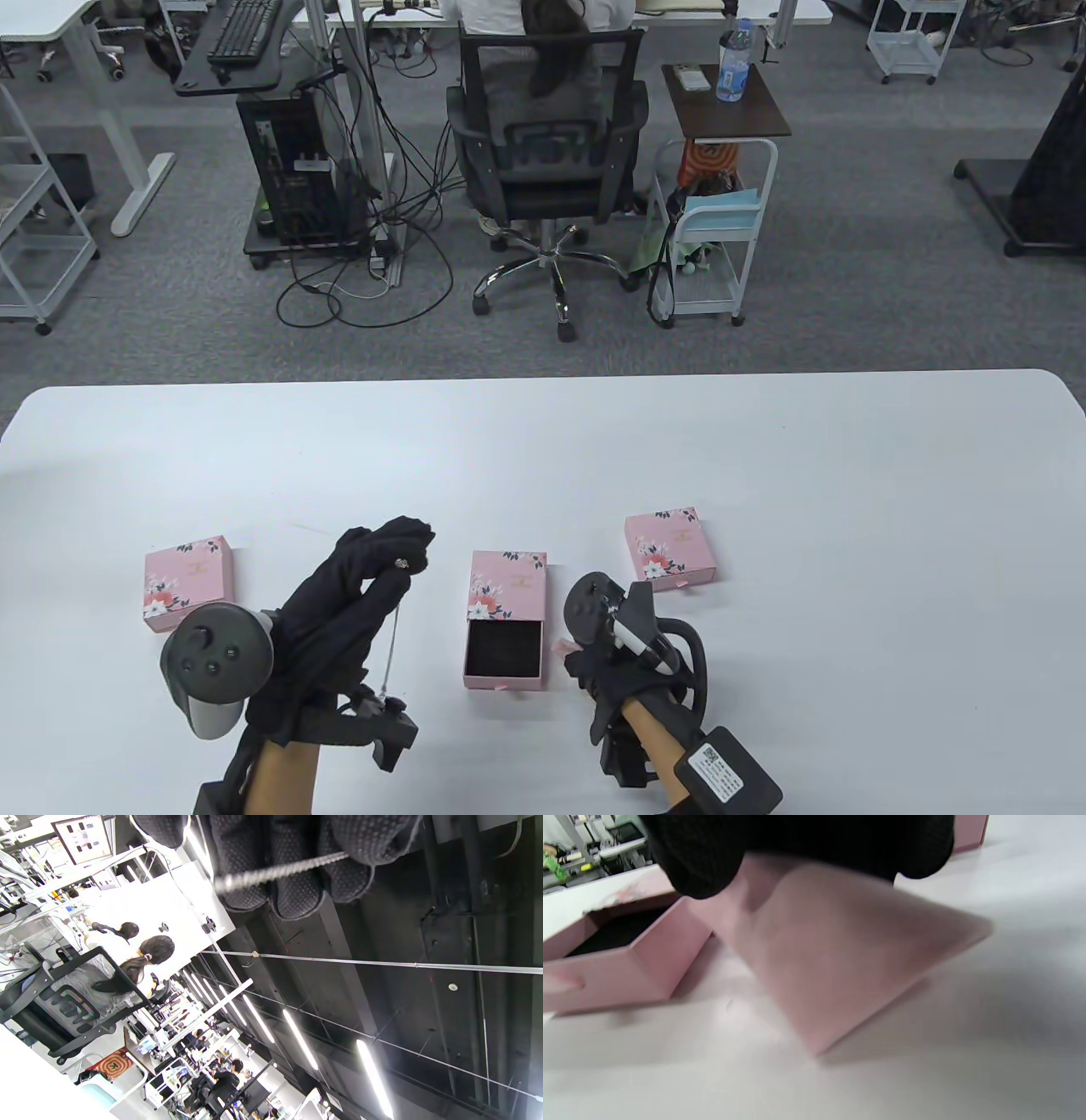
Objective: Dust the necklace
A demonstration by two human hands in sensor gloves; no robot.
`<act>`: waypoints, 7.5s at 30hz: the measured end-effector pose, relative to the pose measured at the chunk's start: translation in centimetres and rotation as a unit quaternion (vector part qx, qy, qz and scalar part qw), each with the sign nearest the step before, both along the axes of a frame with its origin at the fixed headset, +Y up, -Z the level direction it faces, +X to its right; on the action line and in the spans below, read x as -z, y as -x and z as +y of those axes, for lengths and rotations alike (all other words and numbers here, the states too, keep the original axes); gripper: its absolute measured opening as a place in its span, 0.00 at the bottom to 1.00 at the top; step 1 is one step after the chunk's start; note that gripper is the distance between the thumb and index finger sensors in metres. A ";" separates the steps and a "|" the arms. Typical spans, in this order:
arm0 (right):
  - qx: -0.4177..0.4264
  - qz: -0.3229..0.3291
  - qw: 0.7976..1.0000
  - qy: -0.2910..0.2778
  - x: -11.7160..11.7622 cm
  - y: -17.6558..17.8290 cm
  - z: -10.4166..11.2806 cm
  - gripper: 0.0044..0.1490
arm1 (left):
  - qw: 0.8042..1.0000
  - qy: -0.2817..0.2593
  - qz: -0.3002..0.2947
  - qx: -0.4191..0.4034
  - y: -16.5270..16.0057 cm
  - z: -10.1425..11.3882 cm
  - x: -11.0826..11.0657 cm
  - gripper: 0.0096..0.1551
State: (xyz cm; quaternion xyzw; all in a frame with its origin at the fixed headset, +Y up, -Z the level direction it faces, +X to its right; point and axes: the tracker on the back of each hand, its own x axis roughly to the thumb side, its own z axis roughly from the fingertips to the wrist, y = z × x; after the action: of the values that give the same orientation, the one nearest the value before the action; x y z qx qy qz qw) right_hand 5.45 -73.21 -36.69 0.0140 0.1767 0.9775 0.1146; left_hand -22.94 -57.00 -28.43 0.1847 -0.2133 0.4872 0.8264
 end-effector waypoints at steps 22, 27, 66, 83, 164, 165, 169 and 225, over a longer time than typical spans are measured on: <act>0.214 0.224 0.950 -0.050 -4.7 6.2 4.0 0.40 | 0.990 0.025 -0.043 0.131 -5.5 -2.2 0.6 0.22; 0.189 0.186 0.962 -0.063 -4.0 5.4 3.7 0.27 | 0.992 0.020 -0.030 0.122 -4.8 -1.9 0.7 0.22; 0.180 0.047 0.977 -0.100 -0.9 3.8 1.0 0.29 | 0.832 0.230 0.046 0.503 -7.9 -17.9 8.3 0.41; -0.021 0.108 0.994 0.026 -0.6 4.9 -3.3 0.66 | 0.810 0.264 -0.001 0.524 -8.0 -18.7 8.6 0.46; -0.115 -0.159 0.980 0.019 11.0 5.4 -2.3 0.50 | 0.806 0.133 0.197 0.543 0.7 -15.6 6.6 0.53; -0.115 -0.160 0.980 0.022 10.9 5.2 -2.3 0.50 | 0.805 0.133 0.197 0.544 0.7 -15.6 6.5 0.53; -0.117 -0.150 0.981 0.021 10.7 5.1 -2.4 0.50 | 0.805 0.134 0.198 0.543 0.8 -15.6 6.6 0.53; -0.052 0.014 0.968 -0.246 -1.4 -2.1 3.8 0.51 | 0.652 0.498 0.366 0.439 18.5 -13.6 17.2 0.52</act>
State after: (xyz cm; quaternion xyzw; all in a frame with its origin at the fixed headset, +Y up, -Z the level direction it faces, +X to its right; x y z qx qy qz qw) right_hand 7.57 -69.42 -35.32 0.0462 -0.0674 0.9952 0.0546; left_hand -41.45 -70.61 -45.63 -0.2065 0.3244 -0.0067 0.9231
